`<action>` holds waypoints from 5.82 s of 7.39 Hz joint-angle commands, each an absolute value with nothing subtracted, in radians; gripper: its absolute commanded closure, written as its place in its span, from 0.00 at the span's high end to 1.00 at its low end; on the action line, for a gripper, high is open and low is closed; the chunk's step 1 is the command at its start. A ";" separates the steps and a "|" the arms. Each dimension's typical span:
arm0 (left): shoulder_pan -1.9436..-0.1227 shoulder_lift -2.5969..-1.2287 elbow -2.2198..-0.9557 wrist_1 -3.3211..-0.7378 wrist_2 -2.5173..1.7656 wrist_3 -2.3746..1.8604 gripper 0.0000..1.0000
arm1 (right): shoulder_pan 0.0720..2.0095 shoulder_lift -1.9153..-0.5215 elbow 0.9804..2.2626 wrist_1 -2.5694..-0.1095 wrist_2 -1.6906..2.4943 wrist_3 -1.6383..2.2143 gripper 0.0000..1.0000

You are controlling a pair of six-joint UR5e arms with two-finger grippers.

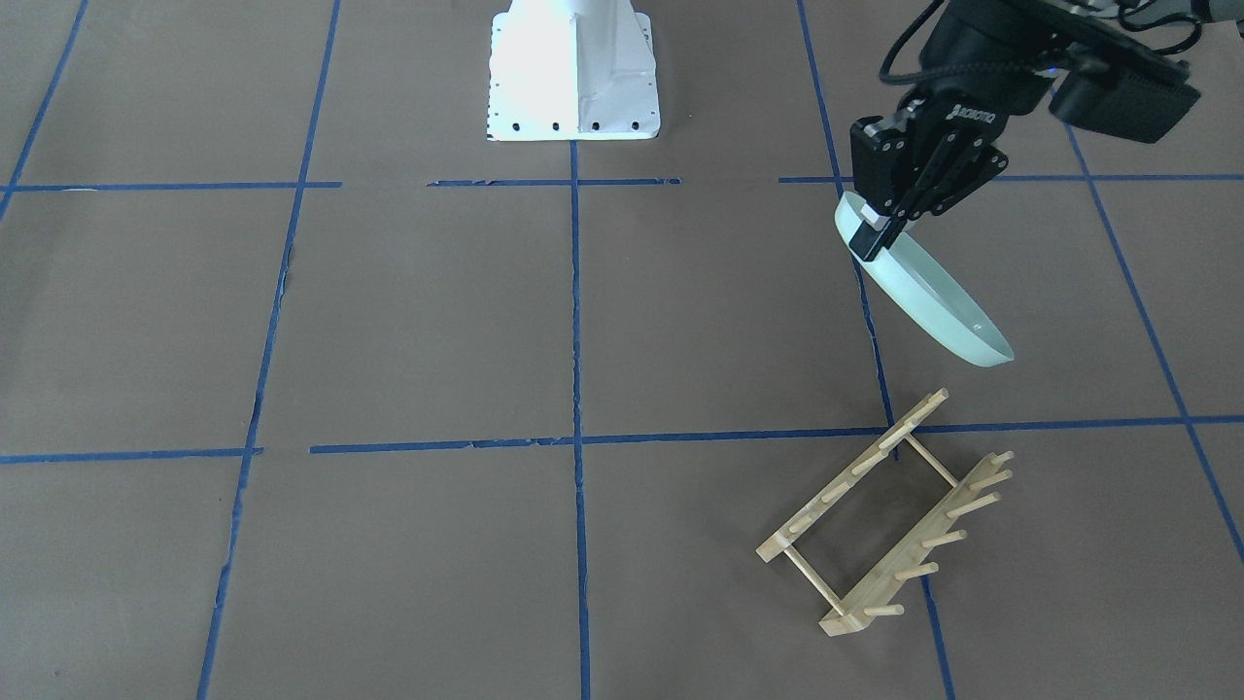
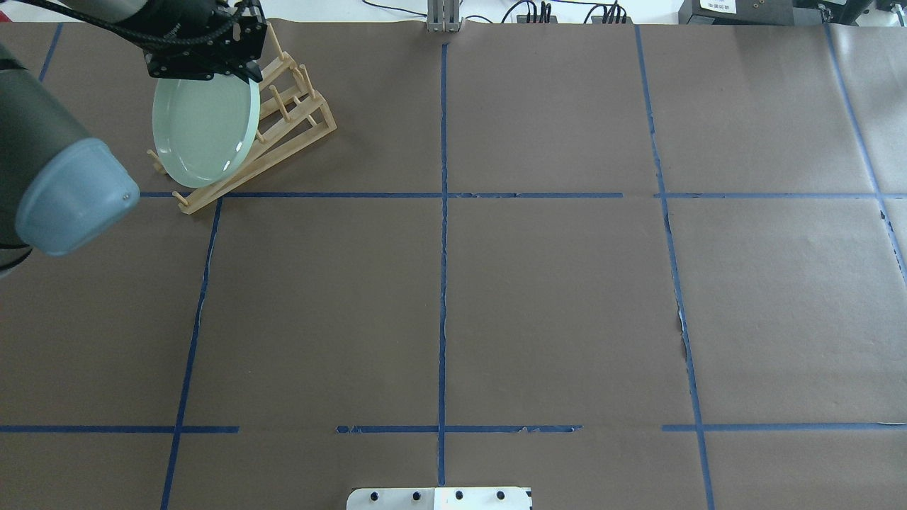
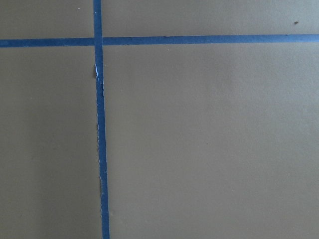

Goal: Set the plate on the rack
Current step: 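Lift the plate with the left gripper toward the wooden rack, then tilt the plate upright with the left gripper above the rack, then lower the upright plate into a rack slot with the left gripper, then open the left gripper and pull it back from the plate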

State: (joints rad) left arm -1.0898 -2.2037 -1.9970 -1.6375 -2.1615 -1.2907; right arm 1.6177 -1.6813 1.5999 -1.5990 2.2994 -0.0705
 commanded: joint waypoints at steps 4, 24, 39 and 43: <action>-1.140 -2.013 -1.935 -2.362 -2.180 -1.694 0.00 | 1.617 -1.681 1.600 -1.598 2.299 -0.071 1.00; -1.003 -2.147 -1.158 -3.235 -1.724 -1.985 0.00 | 1.617 -1.681 1.600 -1.598 2.299 -0.071 1.00; -1.037 -2.071 -1.190 -3.121 -1.848 -1.639 1.00 | 1.617 -1.681 1.600 -1.598 2.299 -0.071 1.00; -1.198 -1.890 -1.432 -2.813 -2.127 -1.193 1.00 | 1.617 -1.681 1.600 -1.598 2.299 -0.071 1.00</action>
State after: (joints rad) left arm -1.1408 -1.9526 -1.3789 -2.8571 -2.0453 -1.3226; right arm 1.6171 -1.6813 1.6000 -1.5989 2.2994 -0.0706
